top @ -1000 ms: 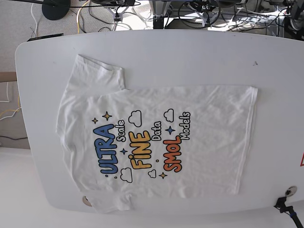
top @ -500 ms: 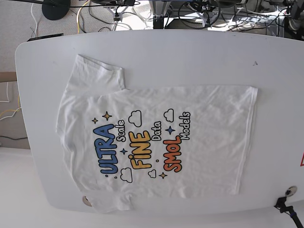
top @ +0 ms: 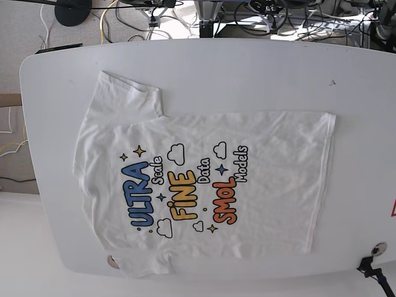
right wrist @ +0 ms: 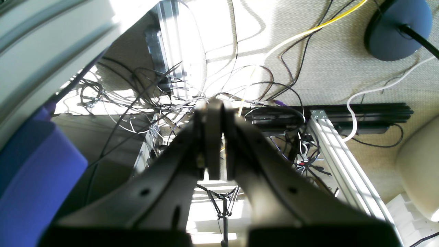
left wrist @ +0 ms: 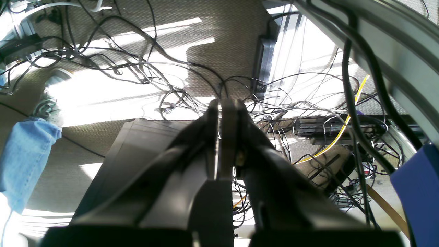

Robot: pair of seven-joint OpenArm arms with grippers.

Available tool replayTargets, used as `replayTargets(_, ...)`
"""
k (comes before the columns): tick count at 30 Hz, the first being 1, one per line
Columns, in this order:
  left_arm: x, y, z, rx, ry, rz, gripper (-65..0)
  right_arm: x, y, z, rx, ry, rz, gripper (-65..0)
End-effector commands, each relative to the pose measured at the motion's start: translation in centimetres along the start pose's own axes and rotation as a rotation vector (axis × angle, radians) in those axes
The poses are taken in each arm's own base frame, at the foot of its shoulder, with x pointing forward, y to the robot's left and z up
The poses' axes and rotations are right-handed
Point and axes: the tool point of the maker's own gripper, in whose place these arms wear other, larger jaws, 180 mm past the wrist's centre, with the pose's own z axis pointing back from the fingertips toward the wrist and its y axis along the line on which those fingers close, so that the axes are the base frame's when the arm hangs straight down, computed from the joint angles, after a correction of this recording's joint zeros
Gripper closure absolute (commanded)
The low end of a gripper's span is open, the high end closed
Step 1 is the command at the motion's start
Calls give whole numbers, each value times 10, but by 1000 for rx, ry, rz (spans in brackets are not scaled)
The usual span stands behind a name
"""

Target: Fold the T-shirt properly

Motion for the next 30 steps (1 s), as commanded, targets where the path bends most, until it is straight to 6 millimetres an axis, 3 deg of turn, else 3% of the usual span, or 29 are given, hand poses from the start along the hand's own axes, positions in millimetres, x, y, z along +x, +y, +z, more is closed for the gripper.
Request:
replayTargets(1,0,0,0,-2,-2,-2,0,1,-2,0,-2,-7,5,-8)
replayTargets(7,0,2,0,-1,-7,-1,0,-7,-8,0,-9,1,2,-7)
replayTargets(12,-9,6,0,4,3,-4,0,-19,-27,1,-39,3,9,-5)
replayTargets(13,1,1,0,-12,-26,6,0,-16,-15,0,-12,3,14,-1)
replayTargets(15,0,-1,0,-15,-29,5,0,-18,-15,0,-11,4,14,-1)
replayTargets(16,-17,-8,0,-32,11,-3,-1,-26,-24,1,-21,18,7,-8)
replayTargets(17,-19,-8,0,-32,16,-3,-1,-26,-24,1,-21,18,7,-8)
replayTargets(30,-23,-8,0,-32,18,-5,-1,-26,-24,1,-21,18,7,-8)
